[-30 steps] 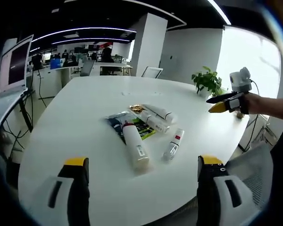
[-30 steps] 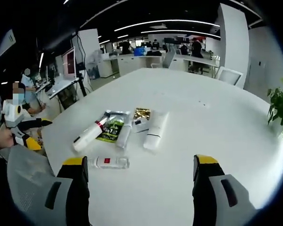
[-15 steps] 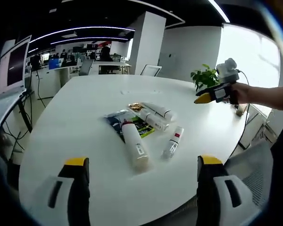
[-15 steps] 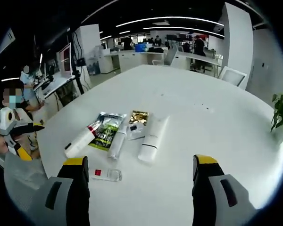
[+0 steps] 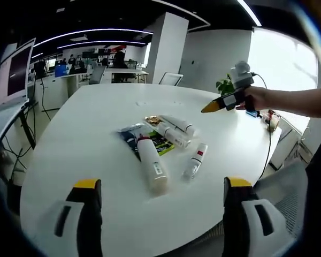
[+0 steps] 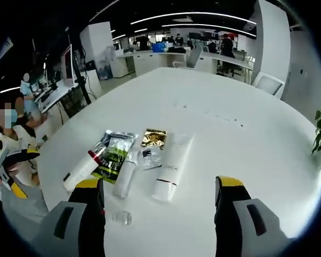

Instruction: Arrange the skincare products in the storage area until every visible bottle or jar stands upright without overlapping.

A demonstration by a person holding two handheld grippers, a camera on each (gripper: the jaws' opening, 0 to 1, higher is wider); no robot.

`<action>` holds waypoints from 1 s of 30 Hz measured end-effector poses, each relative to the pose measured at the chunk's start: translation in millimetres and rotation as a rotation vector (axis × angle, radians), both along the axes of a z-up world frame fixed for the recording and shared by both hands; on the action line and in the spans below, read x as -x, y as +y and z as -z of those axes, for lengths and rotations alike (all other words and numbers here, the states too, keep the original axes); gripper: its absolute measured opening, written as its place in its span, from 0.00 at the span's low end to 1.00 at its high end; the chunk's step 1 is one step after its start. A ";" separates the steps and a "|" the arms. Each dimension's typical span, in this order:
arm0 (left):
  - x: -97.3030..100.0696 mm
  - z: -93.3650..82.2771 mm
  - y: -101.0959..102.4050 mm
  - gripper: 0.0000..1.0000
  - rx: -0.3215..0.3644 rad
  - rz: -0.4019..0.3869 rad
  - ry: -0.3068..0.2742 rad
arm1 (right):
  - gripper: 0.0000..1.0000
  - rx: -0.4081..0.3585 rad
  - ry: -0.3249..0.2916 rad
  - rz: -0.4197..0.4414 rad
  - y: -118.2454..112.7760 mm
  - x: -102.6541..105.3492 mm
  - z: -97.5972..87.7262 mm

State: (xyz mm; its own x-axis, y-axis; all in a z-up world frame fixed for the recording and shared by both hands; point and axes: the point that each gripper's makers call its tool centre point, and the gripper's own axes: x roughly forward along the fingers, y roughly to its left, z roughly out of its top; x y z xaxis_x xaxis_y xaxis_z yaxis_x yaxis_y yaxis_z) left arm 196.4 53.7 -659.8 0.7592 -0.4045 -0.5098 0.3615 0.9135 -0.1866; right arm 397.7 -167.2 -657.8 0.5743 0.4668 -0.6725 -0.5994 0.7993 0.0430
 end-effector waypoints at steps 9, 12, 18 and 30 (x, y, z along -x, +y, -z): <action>-0.2 1.6 -0.6 0.87 0.011 -0.004 0.014 | 0.80 -0.025 0.085 0.046 12.2 -17.0 15.7; 0.4 2.7 0.4 0.87 0.015 -0.004 0.018 | 0.80 0.019 0.095 0.035 13.0 -28.2 25.5; -0.4 6.4 4.6 0.86 0.019 -0.014 0.026 | 0.78 0.038 0.140 0.043 16.7 -39.6 39.3; 1.0 11.0 1.7 0.87 -0.016 0.010 0.031 | 0.70 0.025 0.199 0.112 20.0 -71.7 62.7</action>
